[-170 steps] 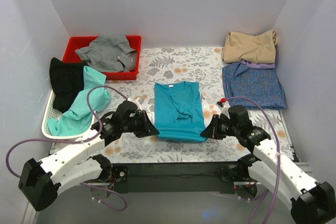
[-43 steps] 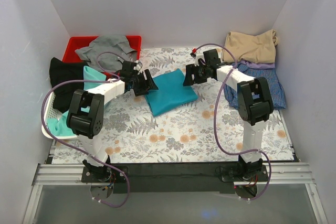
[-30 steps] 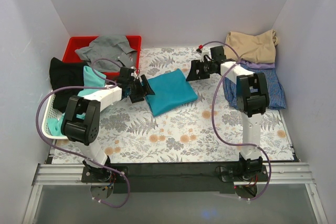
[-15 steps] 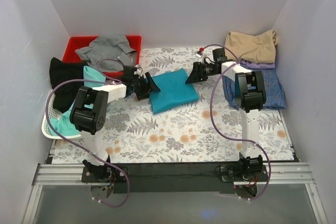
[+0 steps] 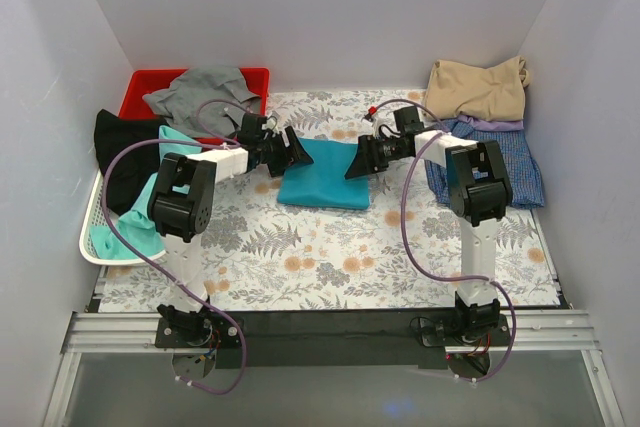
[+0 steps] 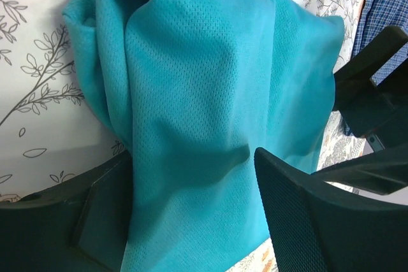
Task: Fold and stack the t-shirts
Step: Neatly place the folded tshirt to the corner
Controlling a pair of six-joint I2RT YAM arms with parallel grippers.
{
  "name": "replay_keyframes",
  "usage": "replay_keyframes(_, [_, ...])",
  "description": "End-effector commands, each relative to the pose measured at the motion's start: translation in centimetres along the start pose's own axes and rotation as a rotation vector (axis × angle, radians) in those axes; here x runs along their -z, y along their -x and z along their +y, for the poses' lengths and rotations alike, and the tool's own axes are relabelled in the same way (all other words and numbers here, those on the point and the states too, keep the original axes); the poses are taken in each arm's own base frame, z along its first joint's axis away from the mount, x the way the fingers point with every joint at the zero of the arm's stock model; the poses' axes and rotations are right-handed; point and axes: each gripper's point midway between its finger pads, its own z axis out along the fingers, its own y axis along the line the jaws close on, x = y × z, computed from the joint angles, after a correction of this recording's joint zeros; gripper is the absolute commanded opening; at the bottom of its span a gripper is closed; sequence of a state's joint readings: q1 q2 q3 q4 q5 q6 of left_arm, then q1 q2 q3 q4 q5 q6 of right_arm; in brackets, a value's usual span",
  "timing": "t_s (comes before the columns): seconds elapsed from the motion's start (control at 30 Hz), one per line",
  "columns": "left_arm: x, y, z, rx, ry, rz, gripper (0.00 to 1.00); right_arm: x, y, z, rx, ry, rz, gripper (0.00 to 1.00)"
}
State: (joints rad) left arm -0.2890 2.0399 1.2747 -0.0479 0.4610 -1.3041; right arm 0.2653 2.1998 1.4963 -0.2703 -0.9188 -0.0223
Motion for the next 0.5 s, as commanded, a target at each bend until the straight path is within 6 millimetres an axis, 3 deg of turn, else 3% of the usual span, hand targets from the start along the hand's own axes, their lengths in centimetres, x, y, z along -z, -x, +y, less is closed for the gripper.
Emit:
replay_keyframes(0.0, [-0.3,-1.0,1.7,-0.008,0.057,0.044,0.69,-0.7,-4.3,-3.1,-0.137,-0.152,0.065,0.81])
replay_keyframes(0.23, [1.0,-2.5,2.0,0.017,0.068,0.061,0.68,-1.4,-4.7,-4.1,-0.235,-0.219,0.000,0.79])
replay_keyframes(0.47, [1.6,-3.7,2.3,0.027,0.070,0.075,0.68,-2.8,-5.0,-4.5,-0.307,-0.316,-0.039,0.71])
